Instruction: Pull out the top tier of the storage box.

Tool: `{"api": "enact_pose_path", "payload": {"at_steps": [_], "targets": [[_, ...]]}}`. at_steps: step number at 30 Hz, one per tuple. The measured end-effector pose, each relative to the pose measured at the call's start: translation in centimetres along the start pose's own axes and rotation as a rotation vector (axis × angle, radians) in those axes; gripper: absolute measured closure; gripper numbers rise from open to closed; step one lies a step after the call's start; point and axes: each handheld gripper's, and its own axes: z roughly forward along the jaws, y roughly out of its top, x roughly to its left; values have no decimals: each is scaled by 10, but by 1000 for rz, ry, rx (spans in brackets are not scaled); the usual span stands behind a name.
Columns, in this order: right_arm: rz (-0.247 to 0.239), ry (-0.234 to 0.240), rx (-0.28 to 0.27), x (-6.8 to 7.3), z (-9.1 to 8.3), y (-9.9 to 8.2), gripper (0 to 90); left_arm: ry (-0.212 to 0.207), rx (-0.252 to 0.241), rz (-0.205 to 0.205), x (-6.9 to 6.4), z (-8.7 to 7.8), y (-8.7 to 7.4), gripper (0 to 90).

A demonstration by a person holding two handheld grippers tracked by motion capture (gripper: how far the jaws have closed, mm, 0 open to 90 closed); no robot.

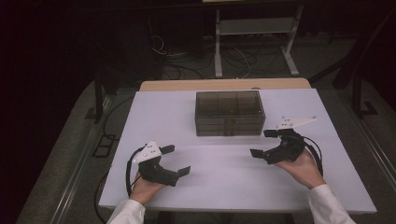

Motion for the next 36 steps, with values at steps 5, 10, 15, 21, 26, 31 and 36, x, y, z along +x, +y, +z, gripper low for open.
{"api": "enact_pose_path", "payload": {"at_steps": [5, 10, 15, 21, 26, 31, 36], "targets": [[-3, 6, 7, 0, 4, 2, 4, 1, 0, 0, 0, 0, 0, 0], [0, 9, 18, -1, 10, 5, 4, -1, -1, -1, 0, 0, 0, 0], [-2, 15, 27, -1, 14, 8, 4, -1, 0, -1, 0, 0, 0, 0], [3, 28, 23, -1, 19, 13, 4, 0, -2, -1, 0, -1, 0, 0], [51, 70, -9, -4, 25, 14, 4, 0, -4, 2, 0, -1, 0, 0], [86, 87, -21, -7, 28, 15, 4, -1, -3, 4, 0, -1, 0, 0], [147, 109, -25, -14, 34, 14, 4, -1, -3, 4, 0, -1, 0, 0]]}}
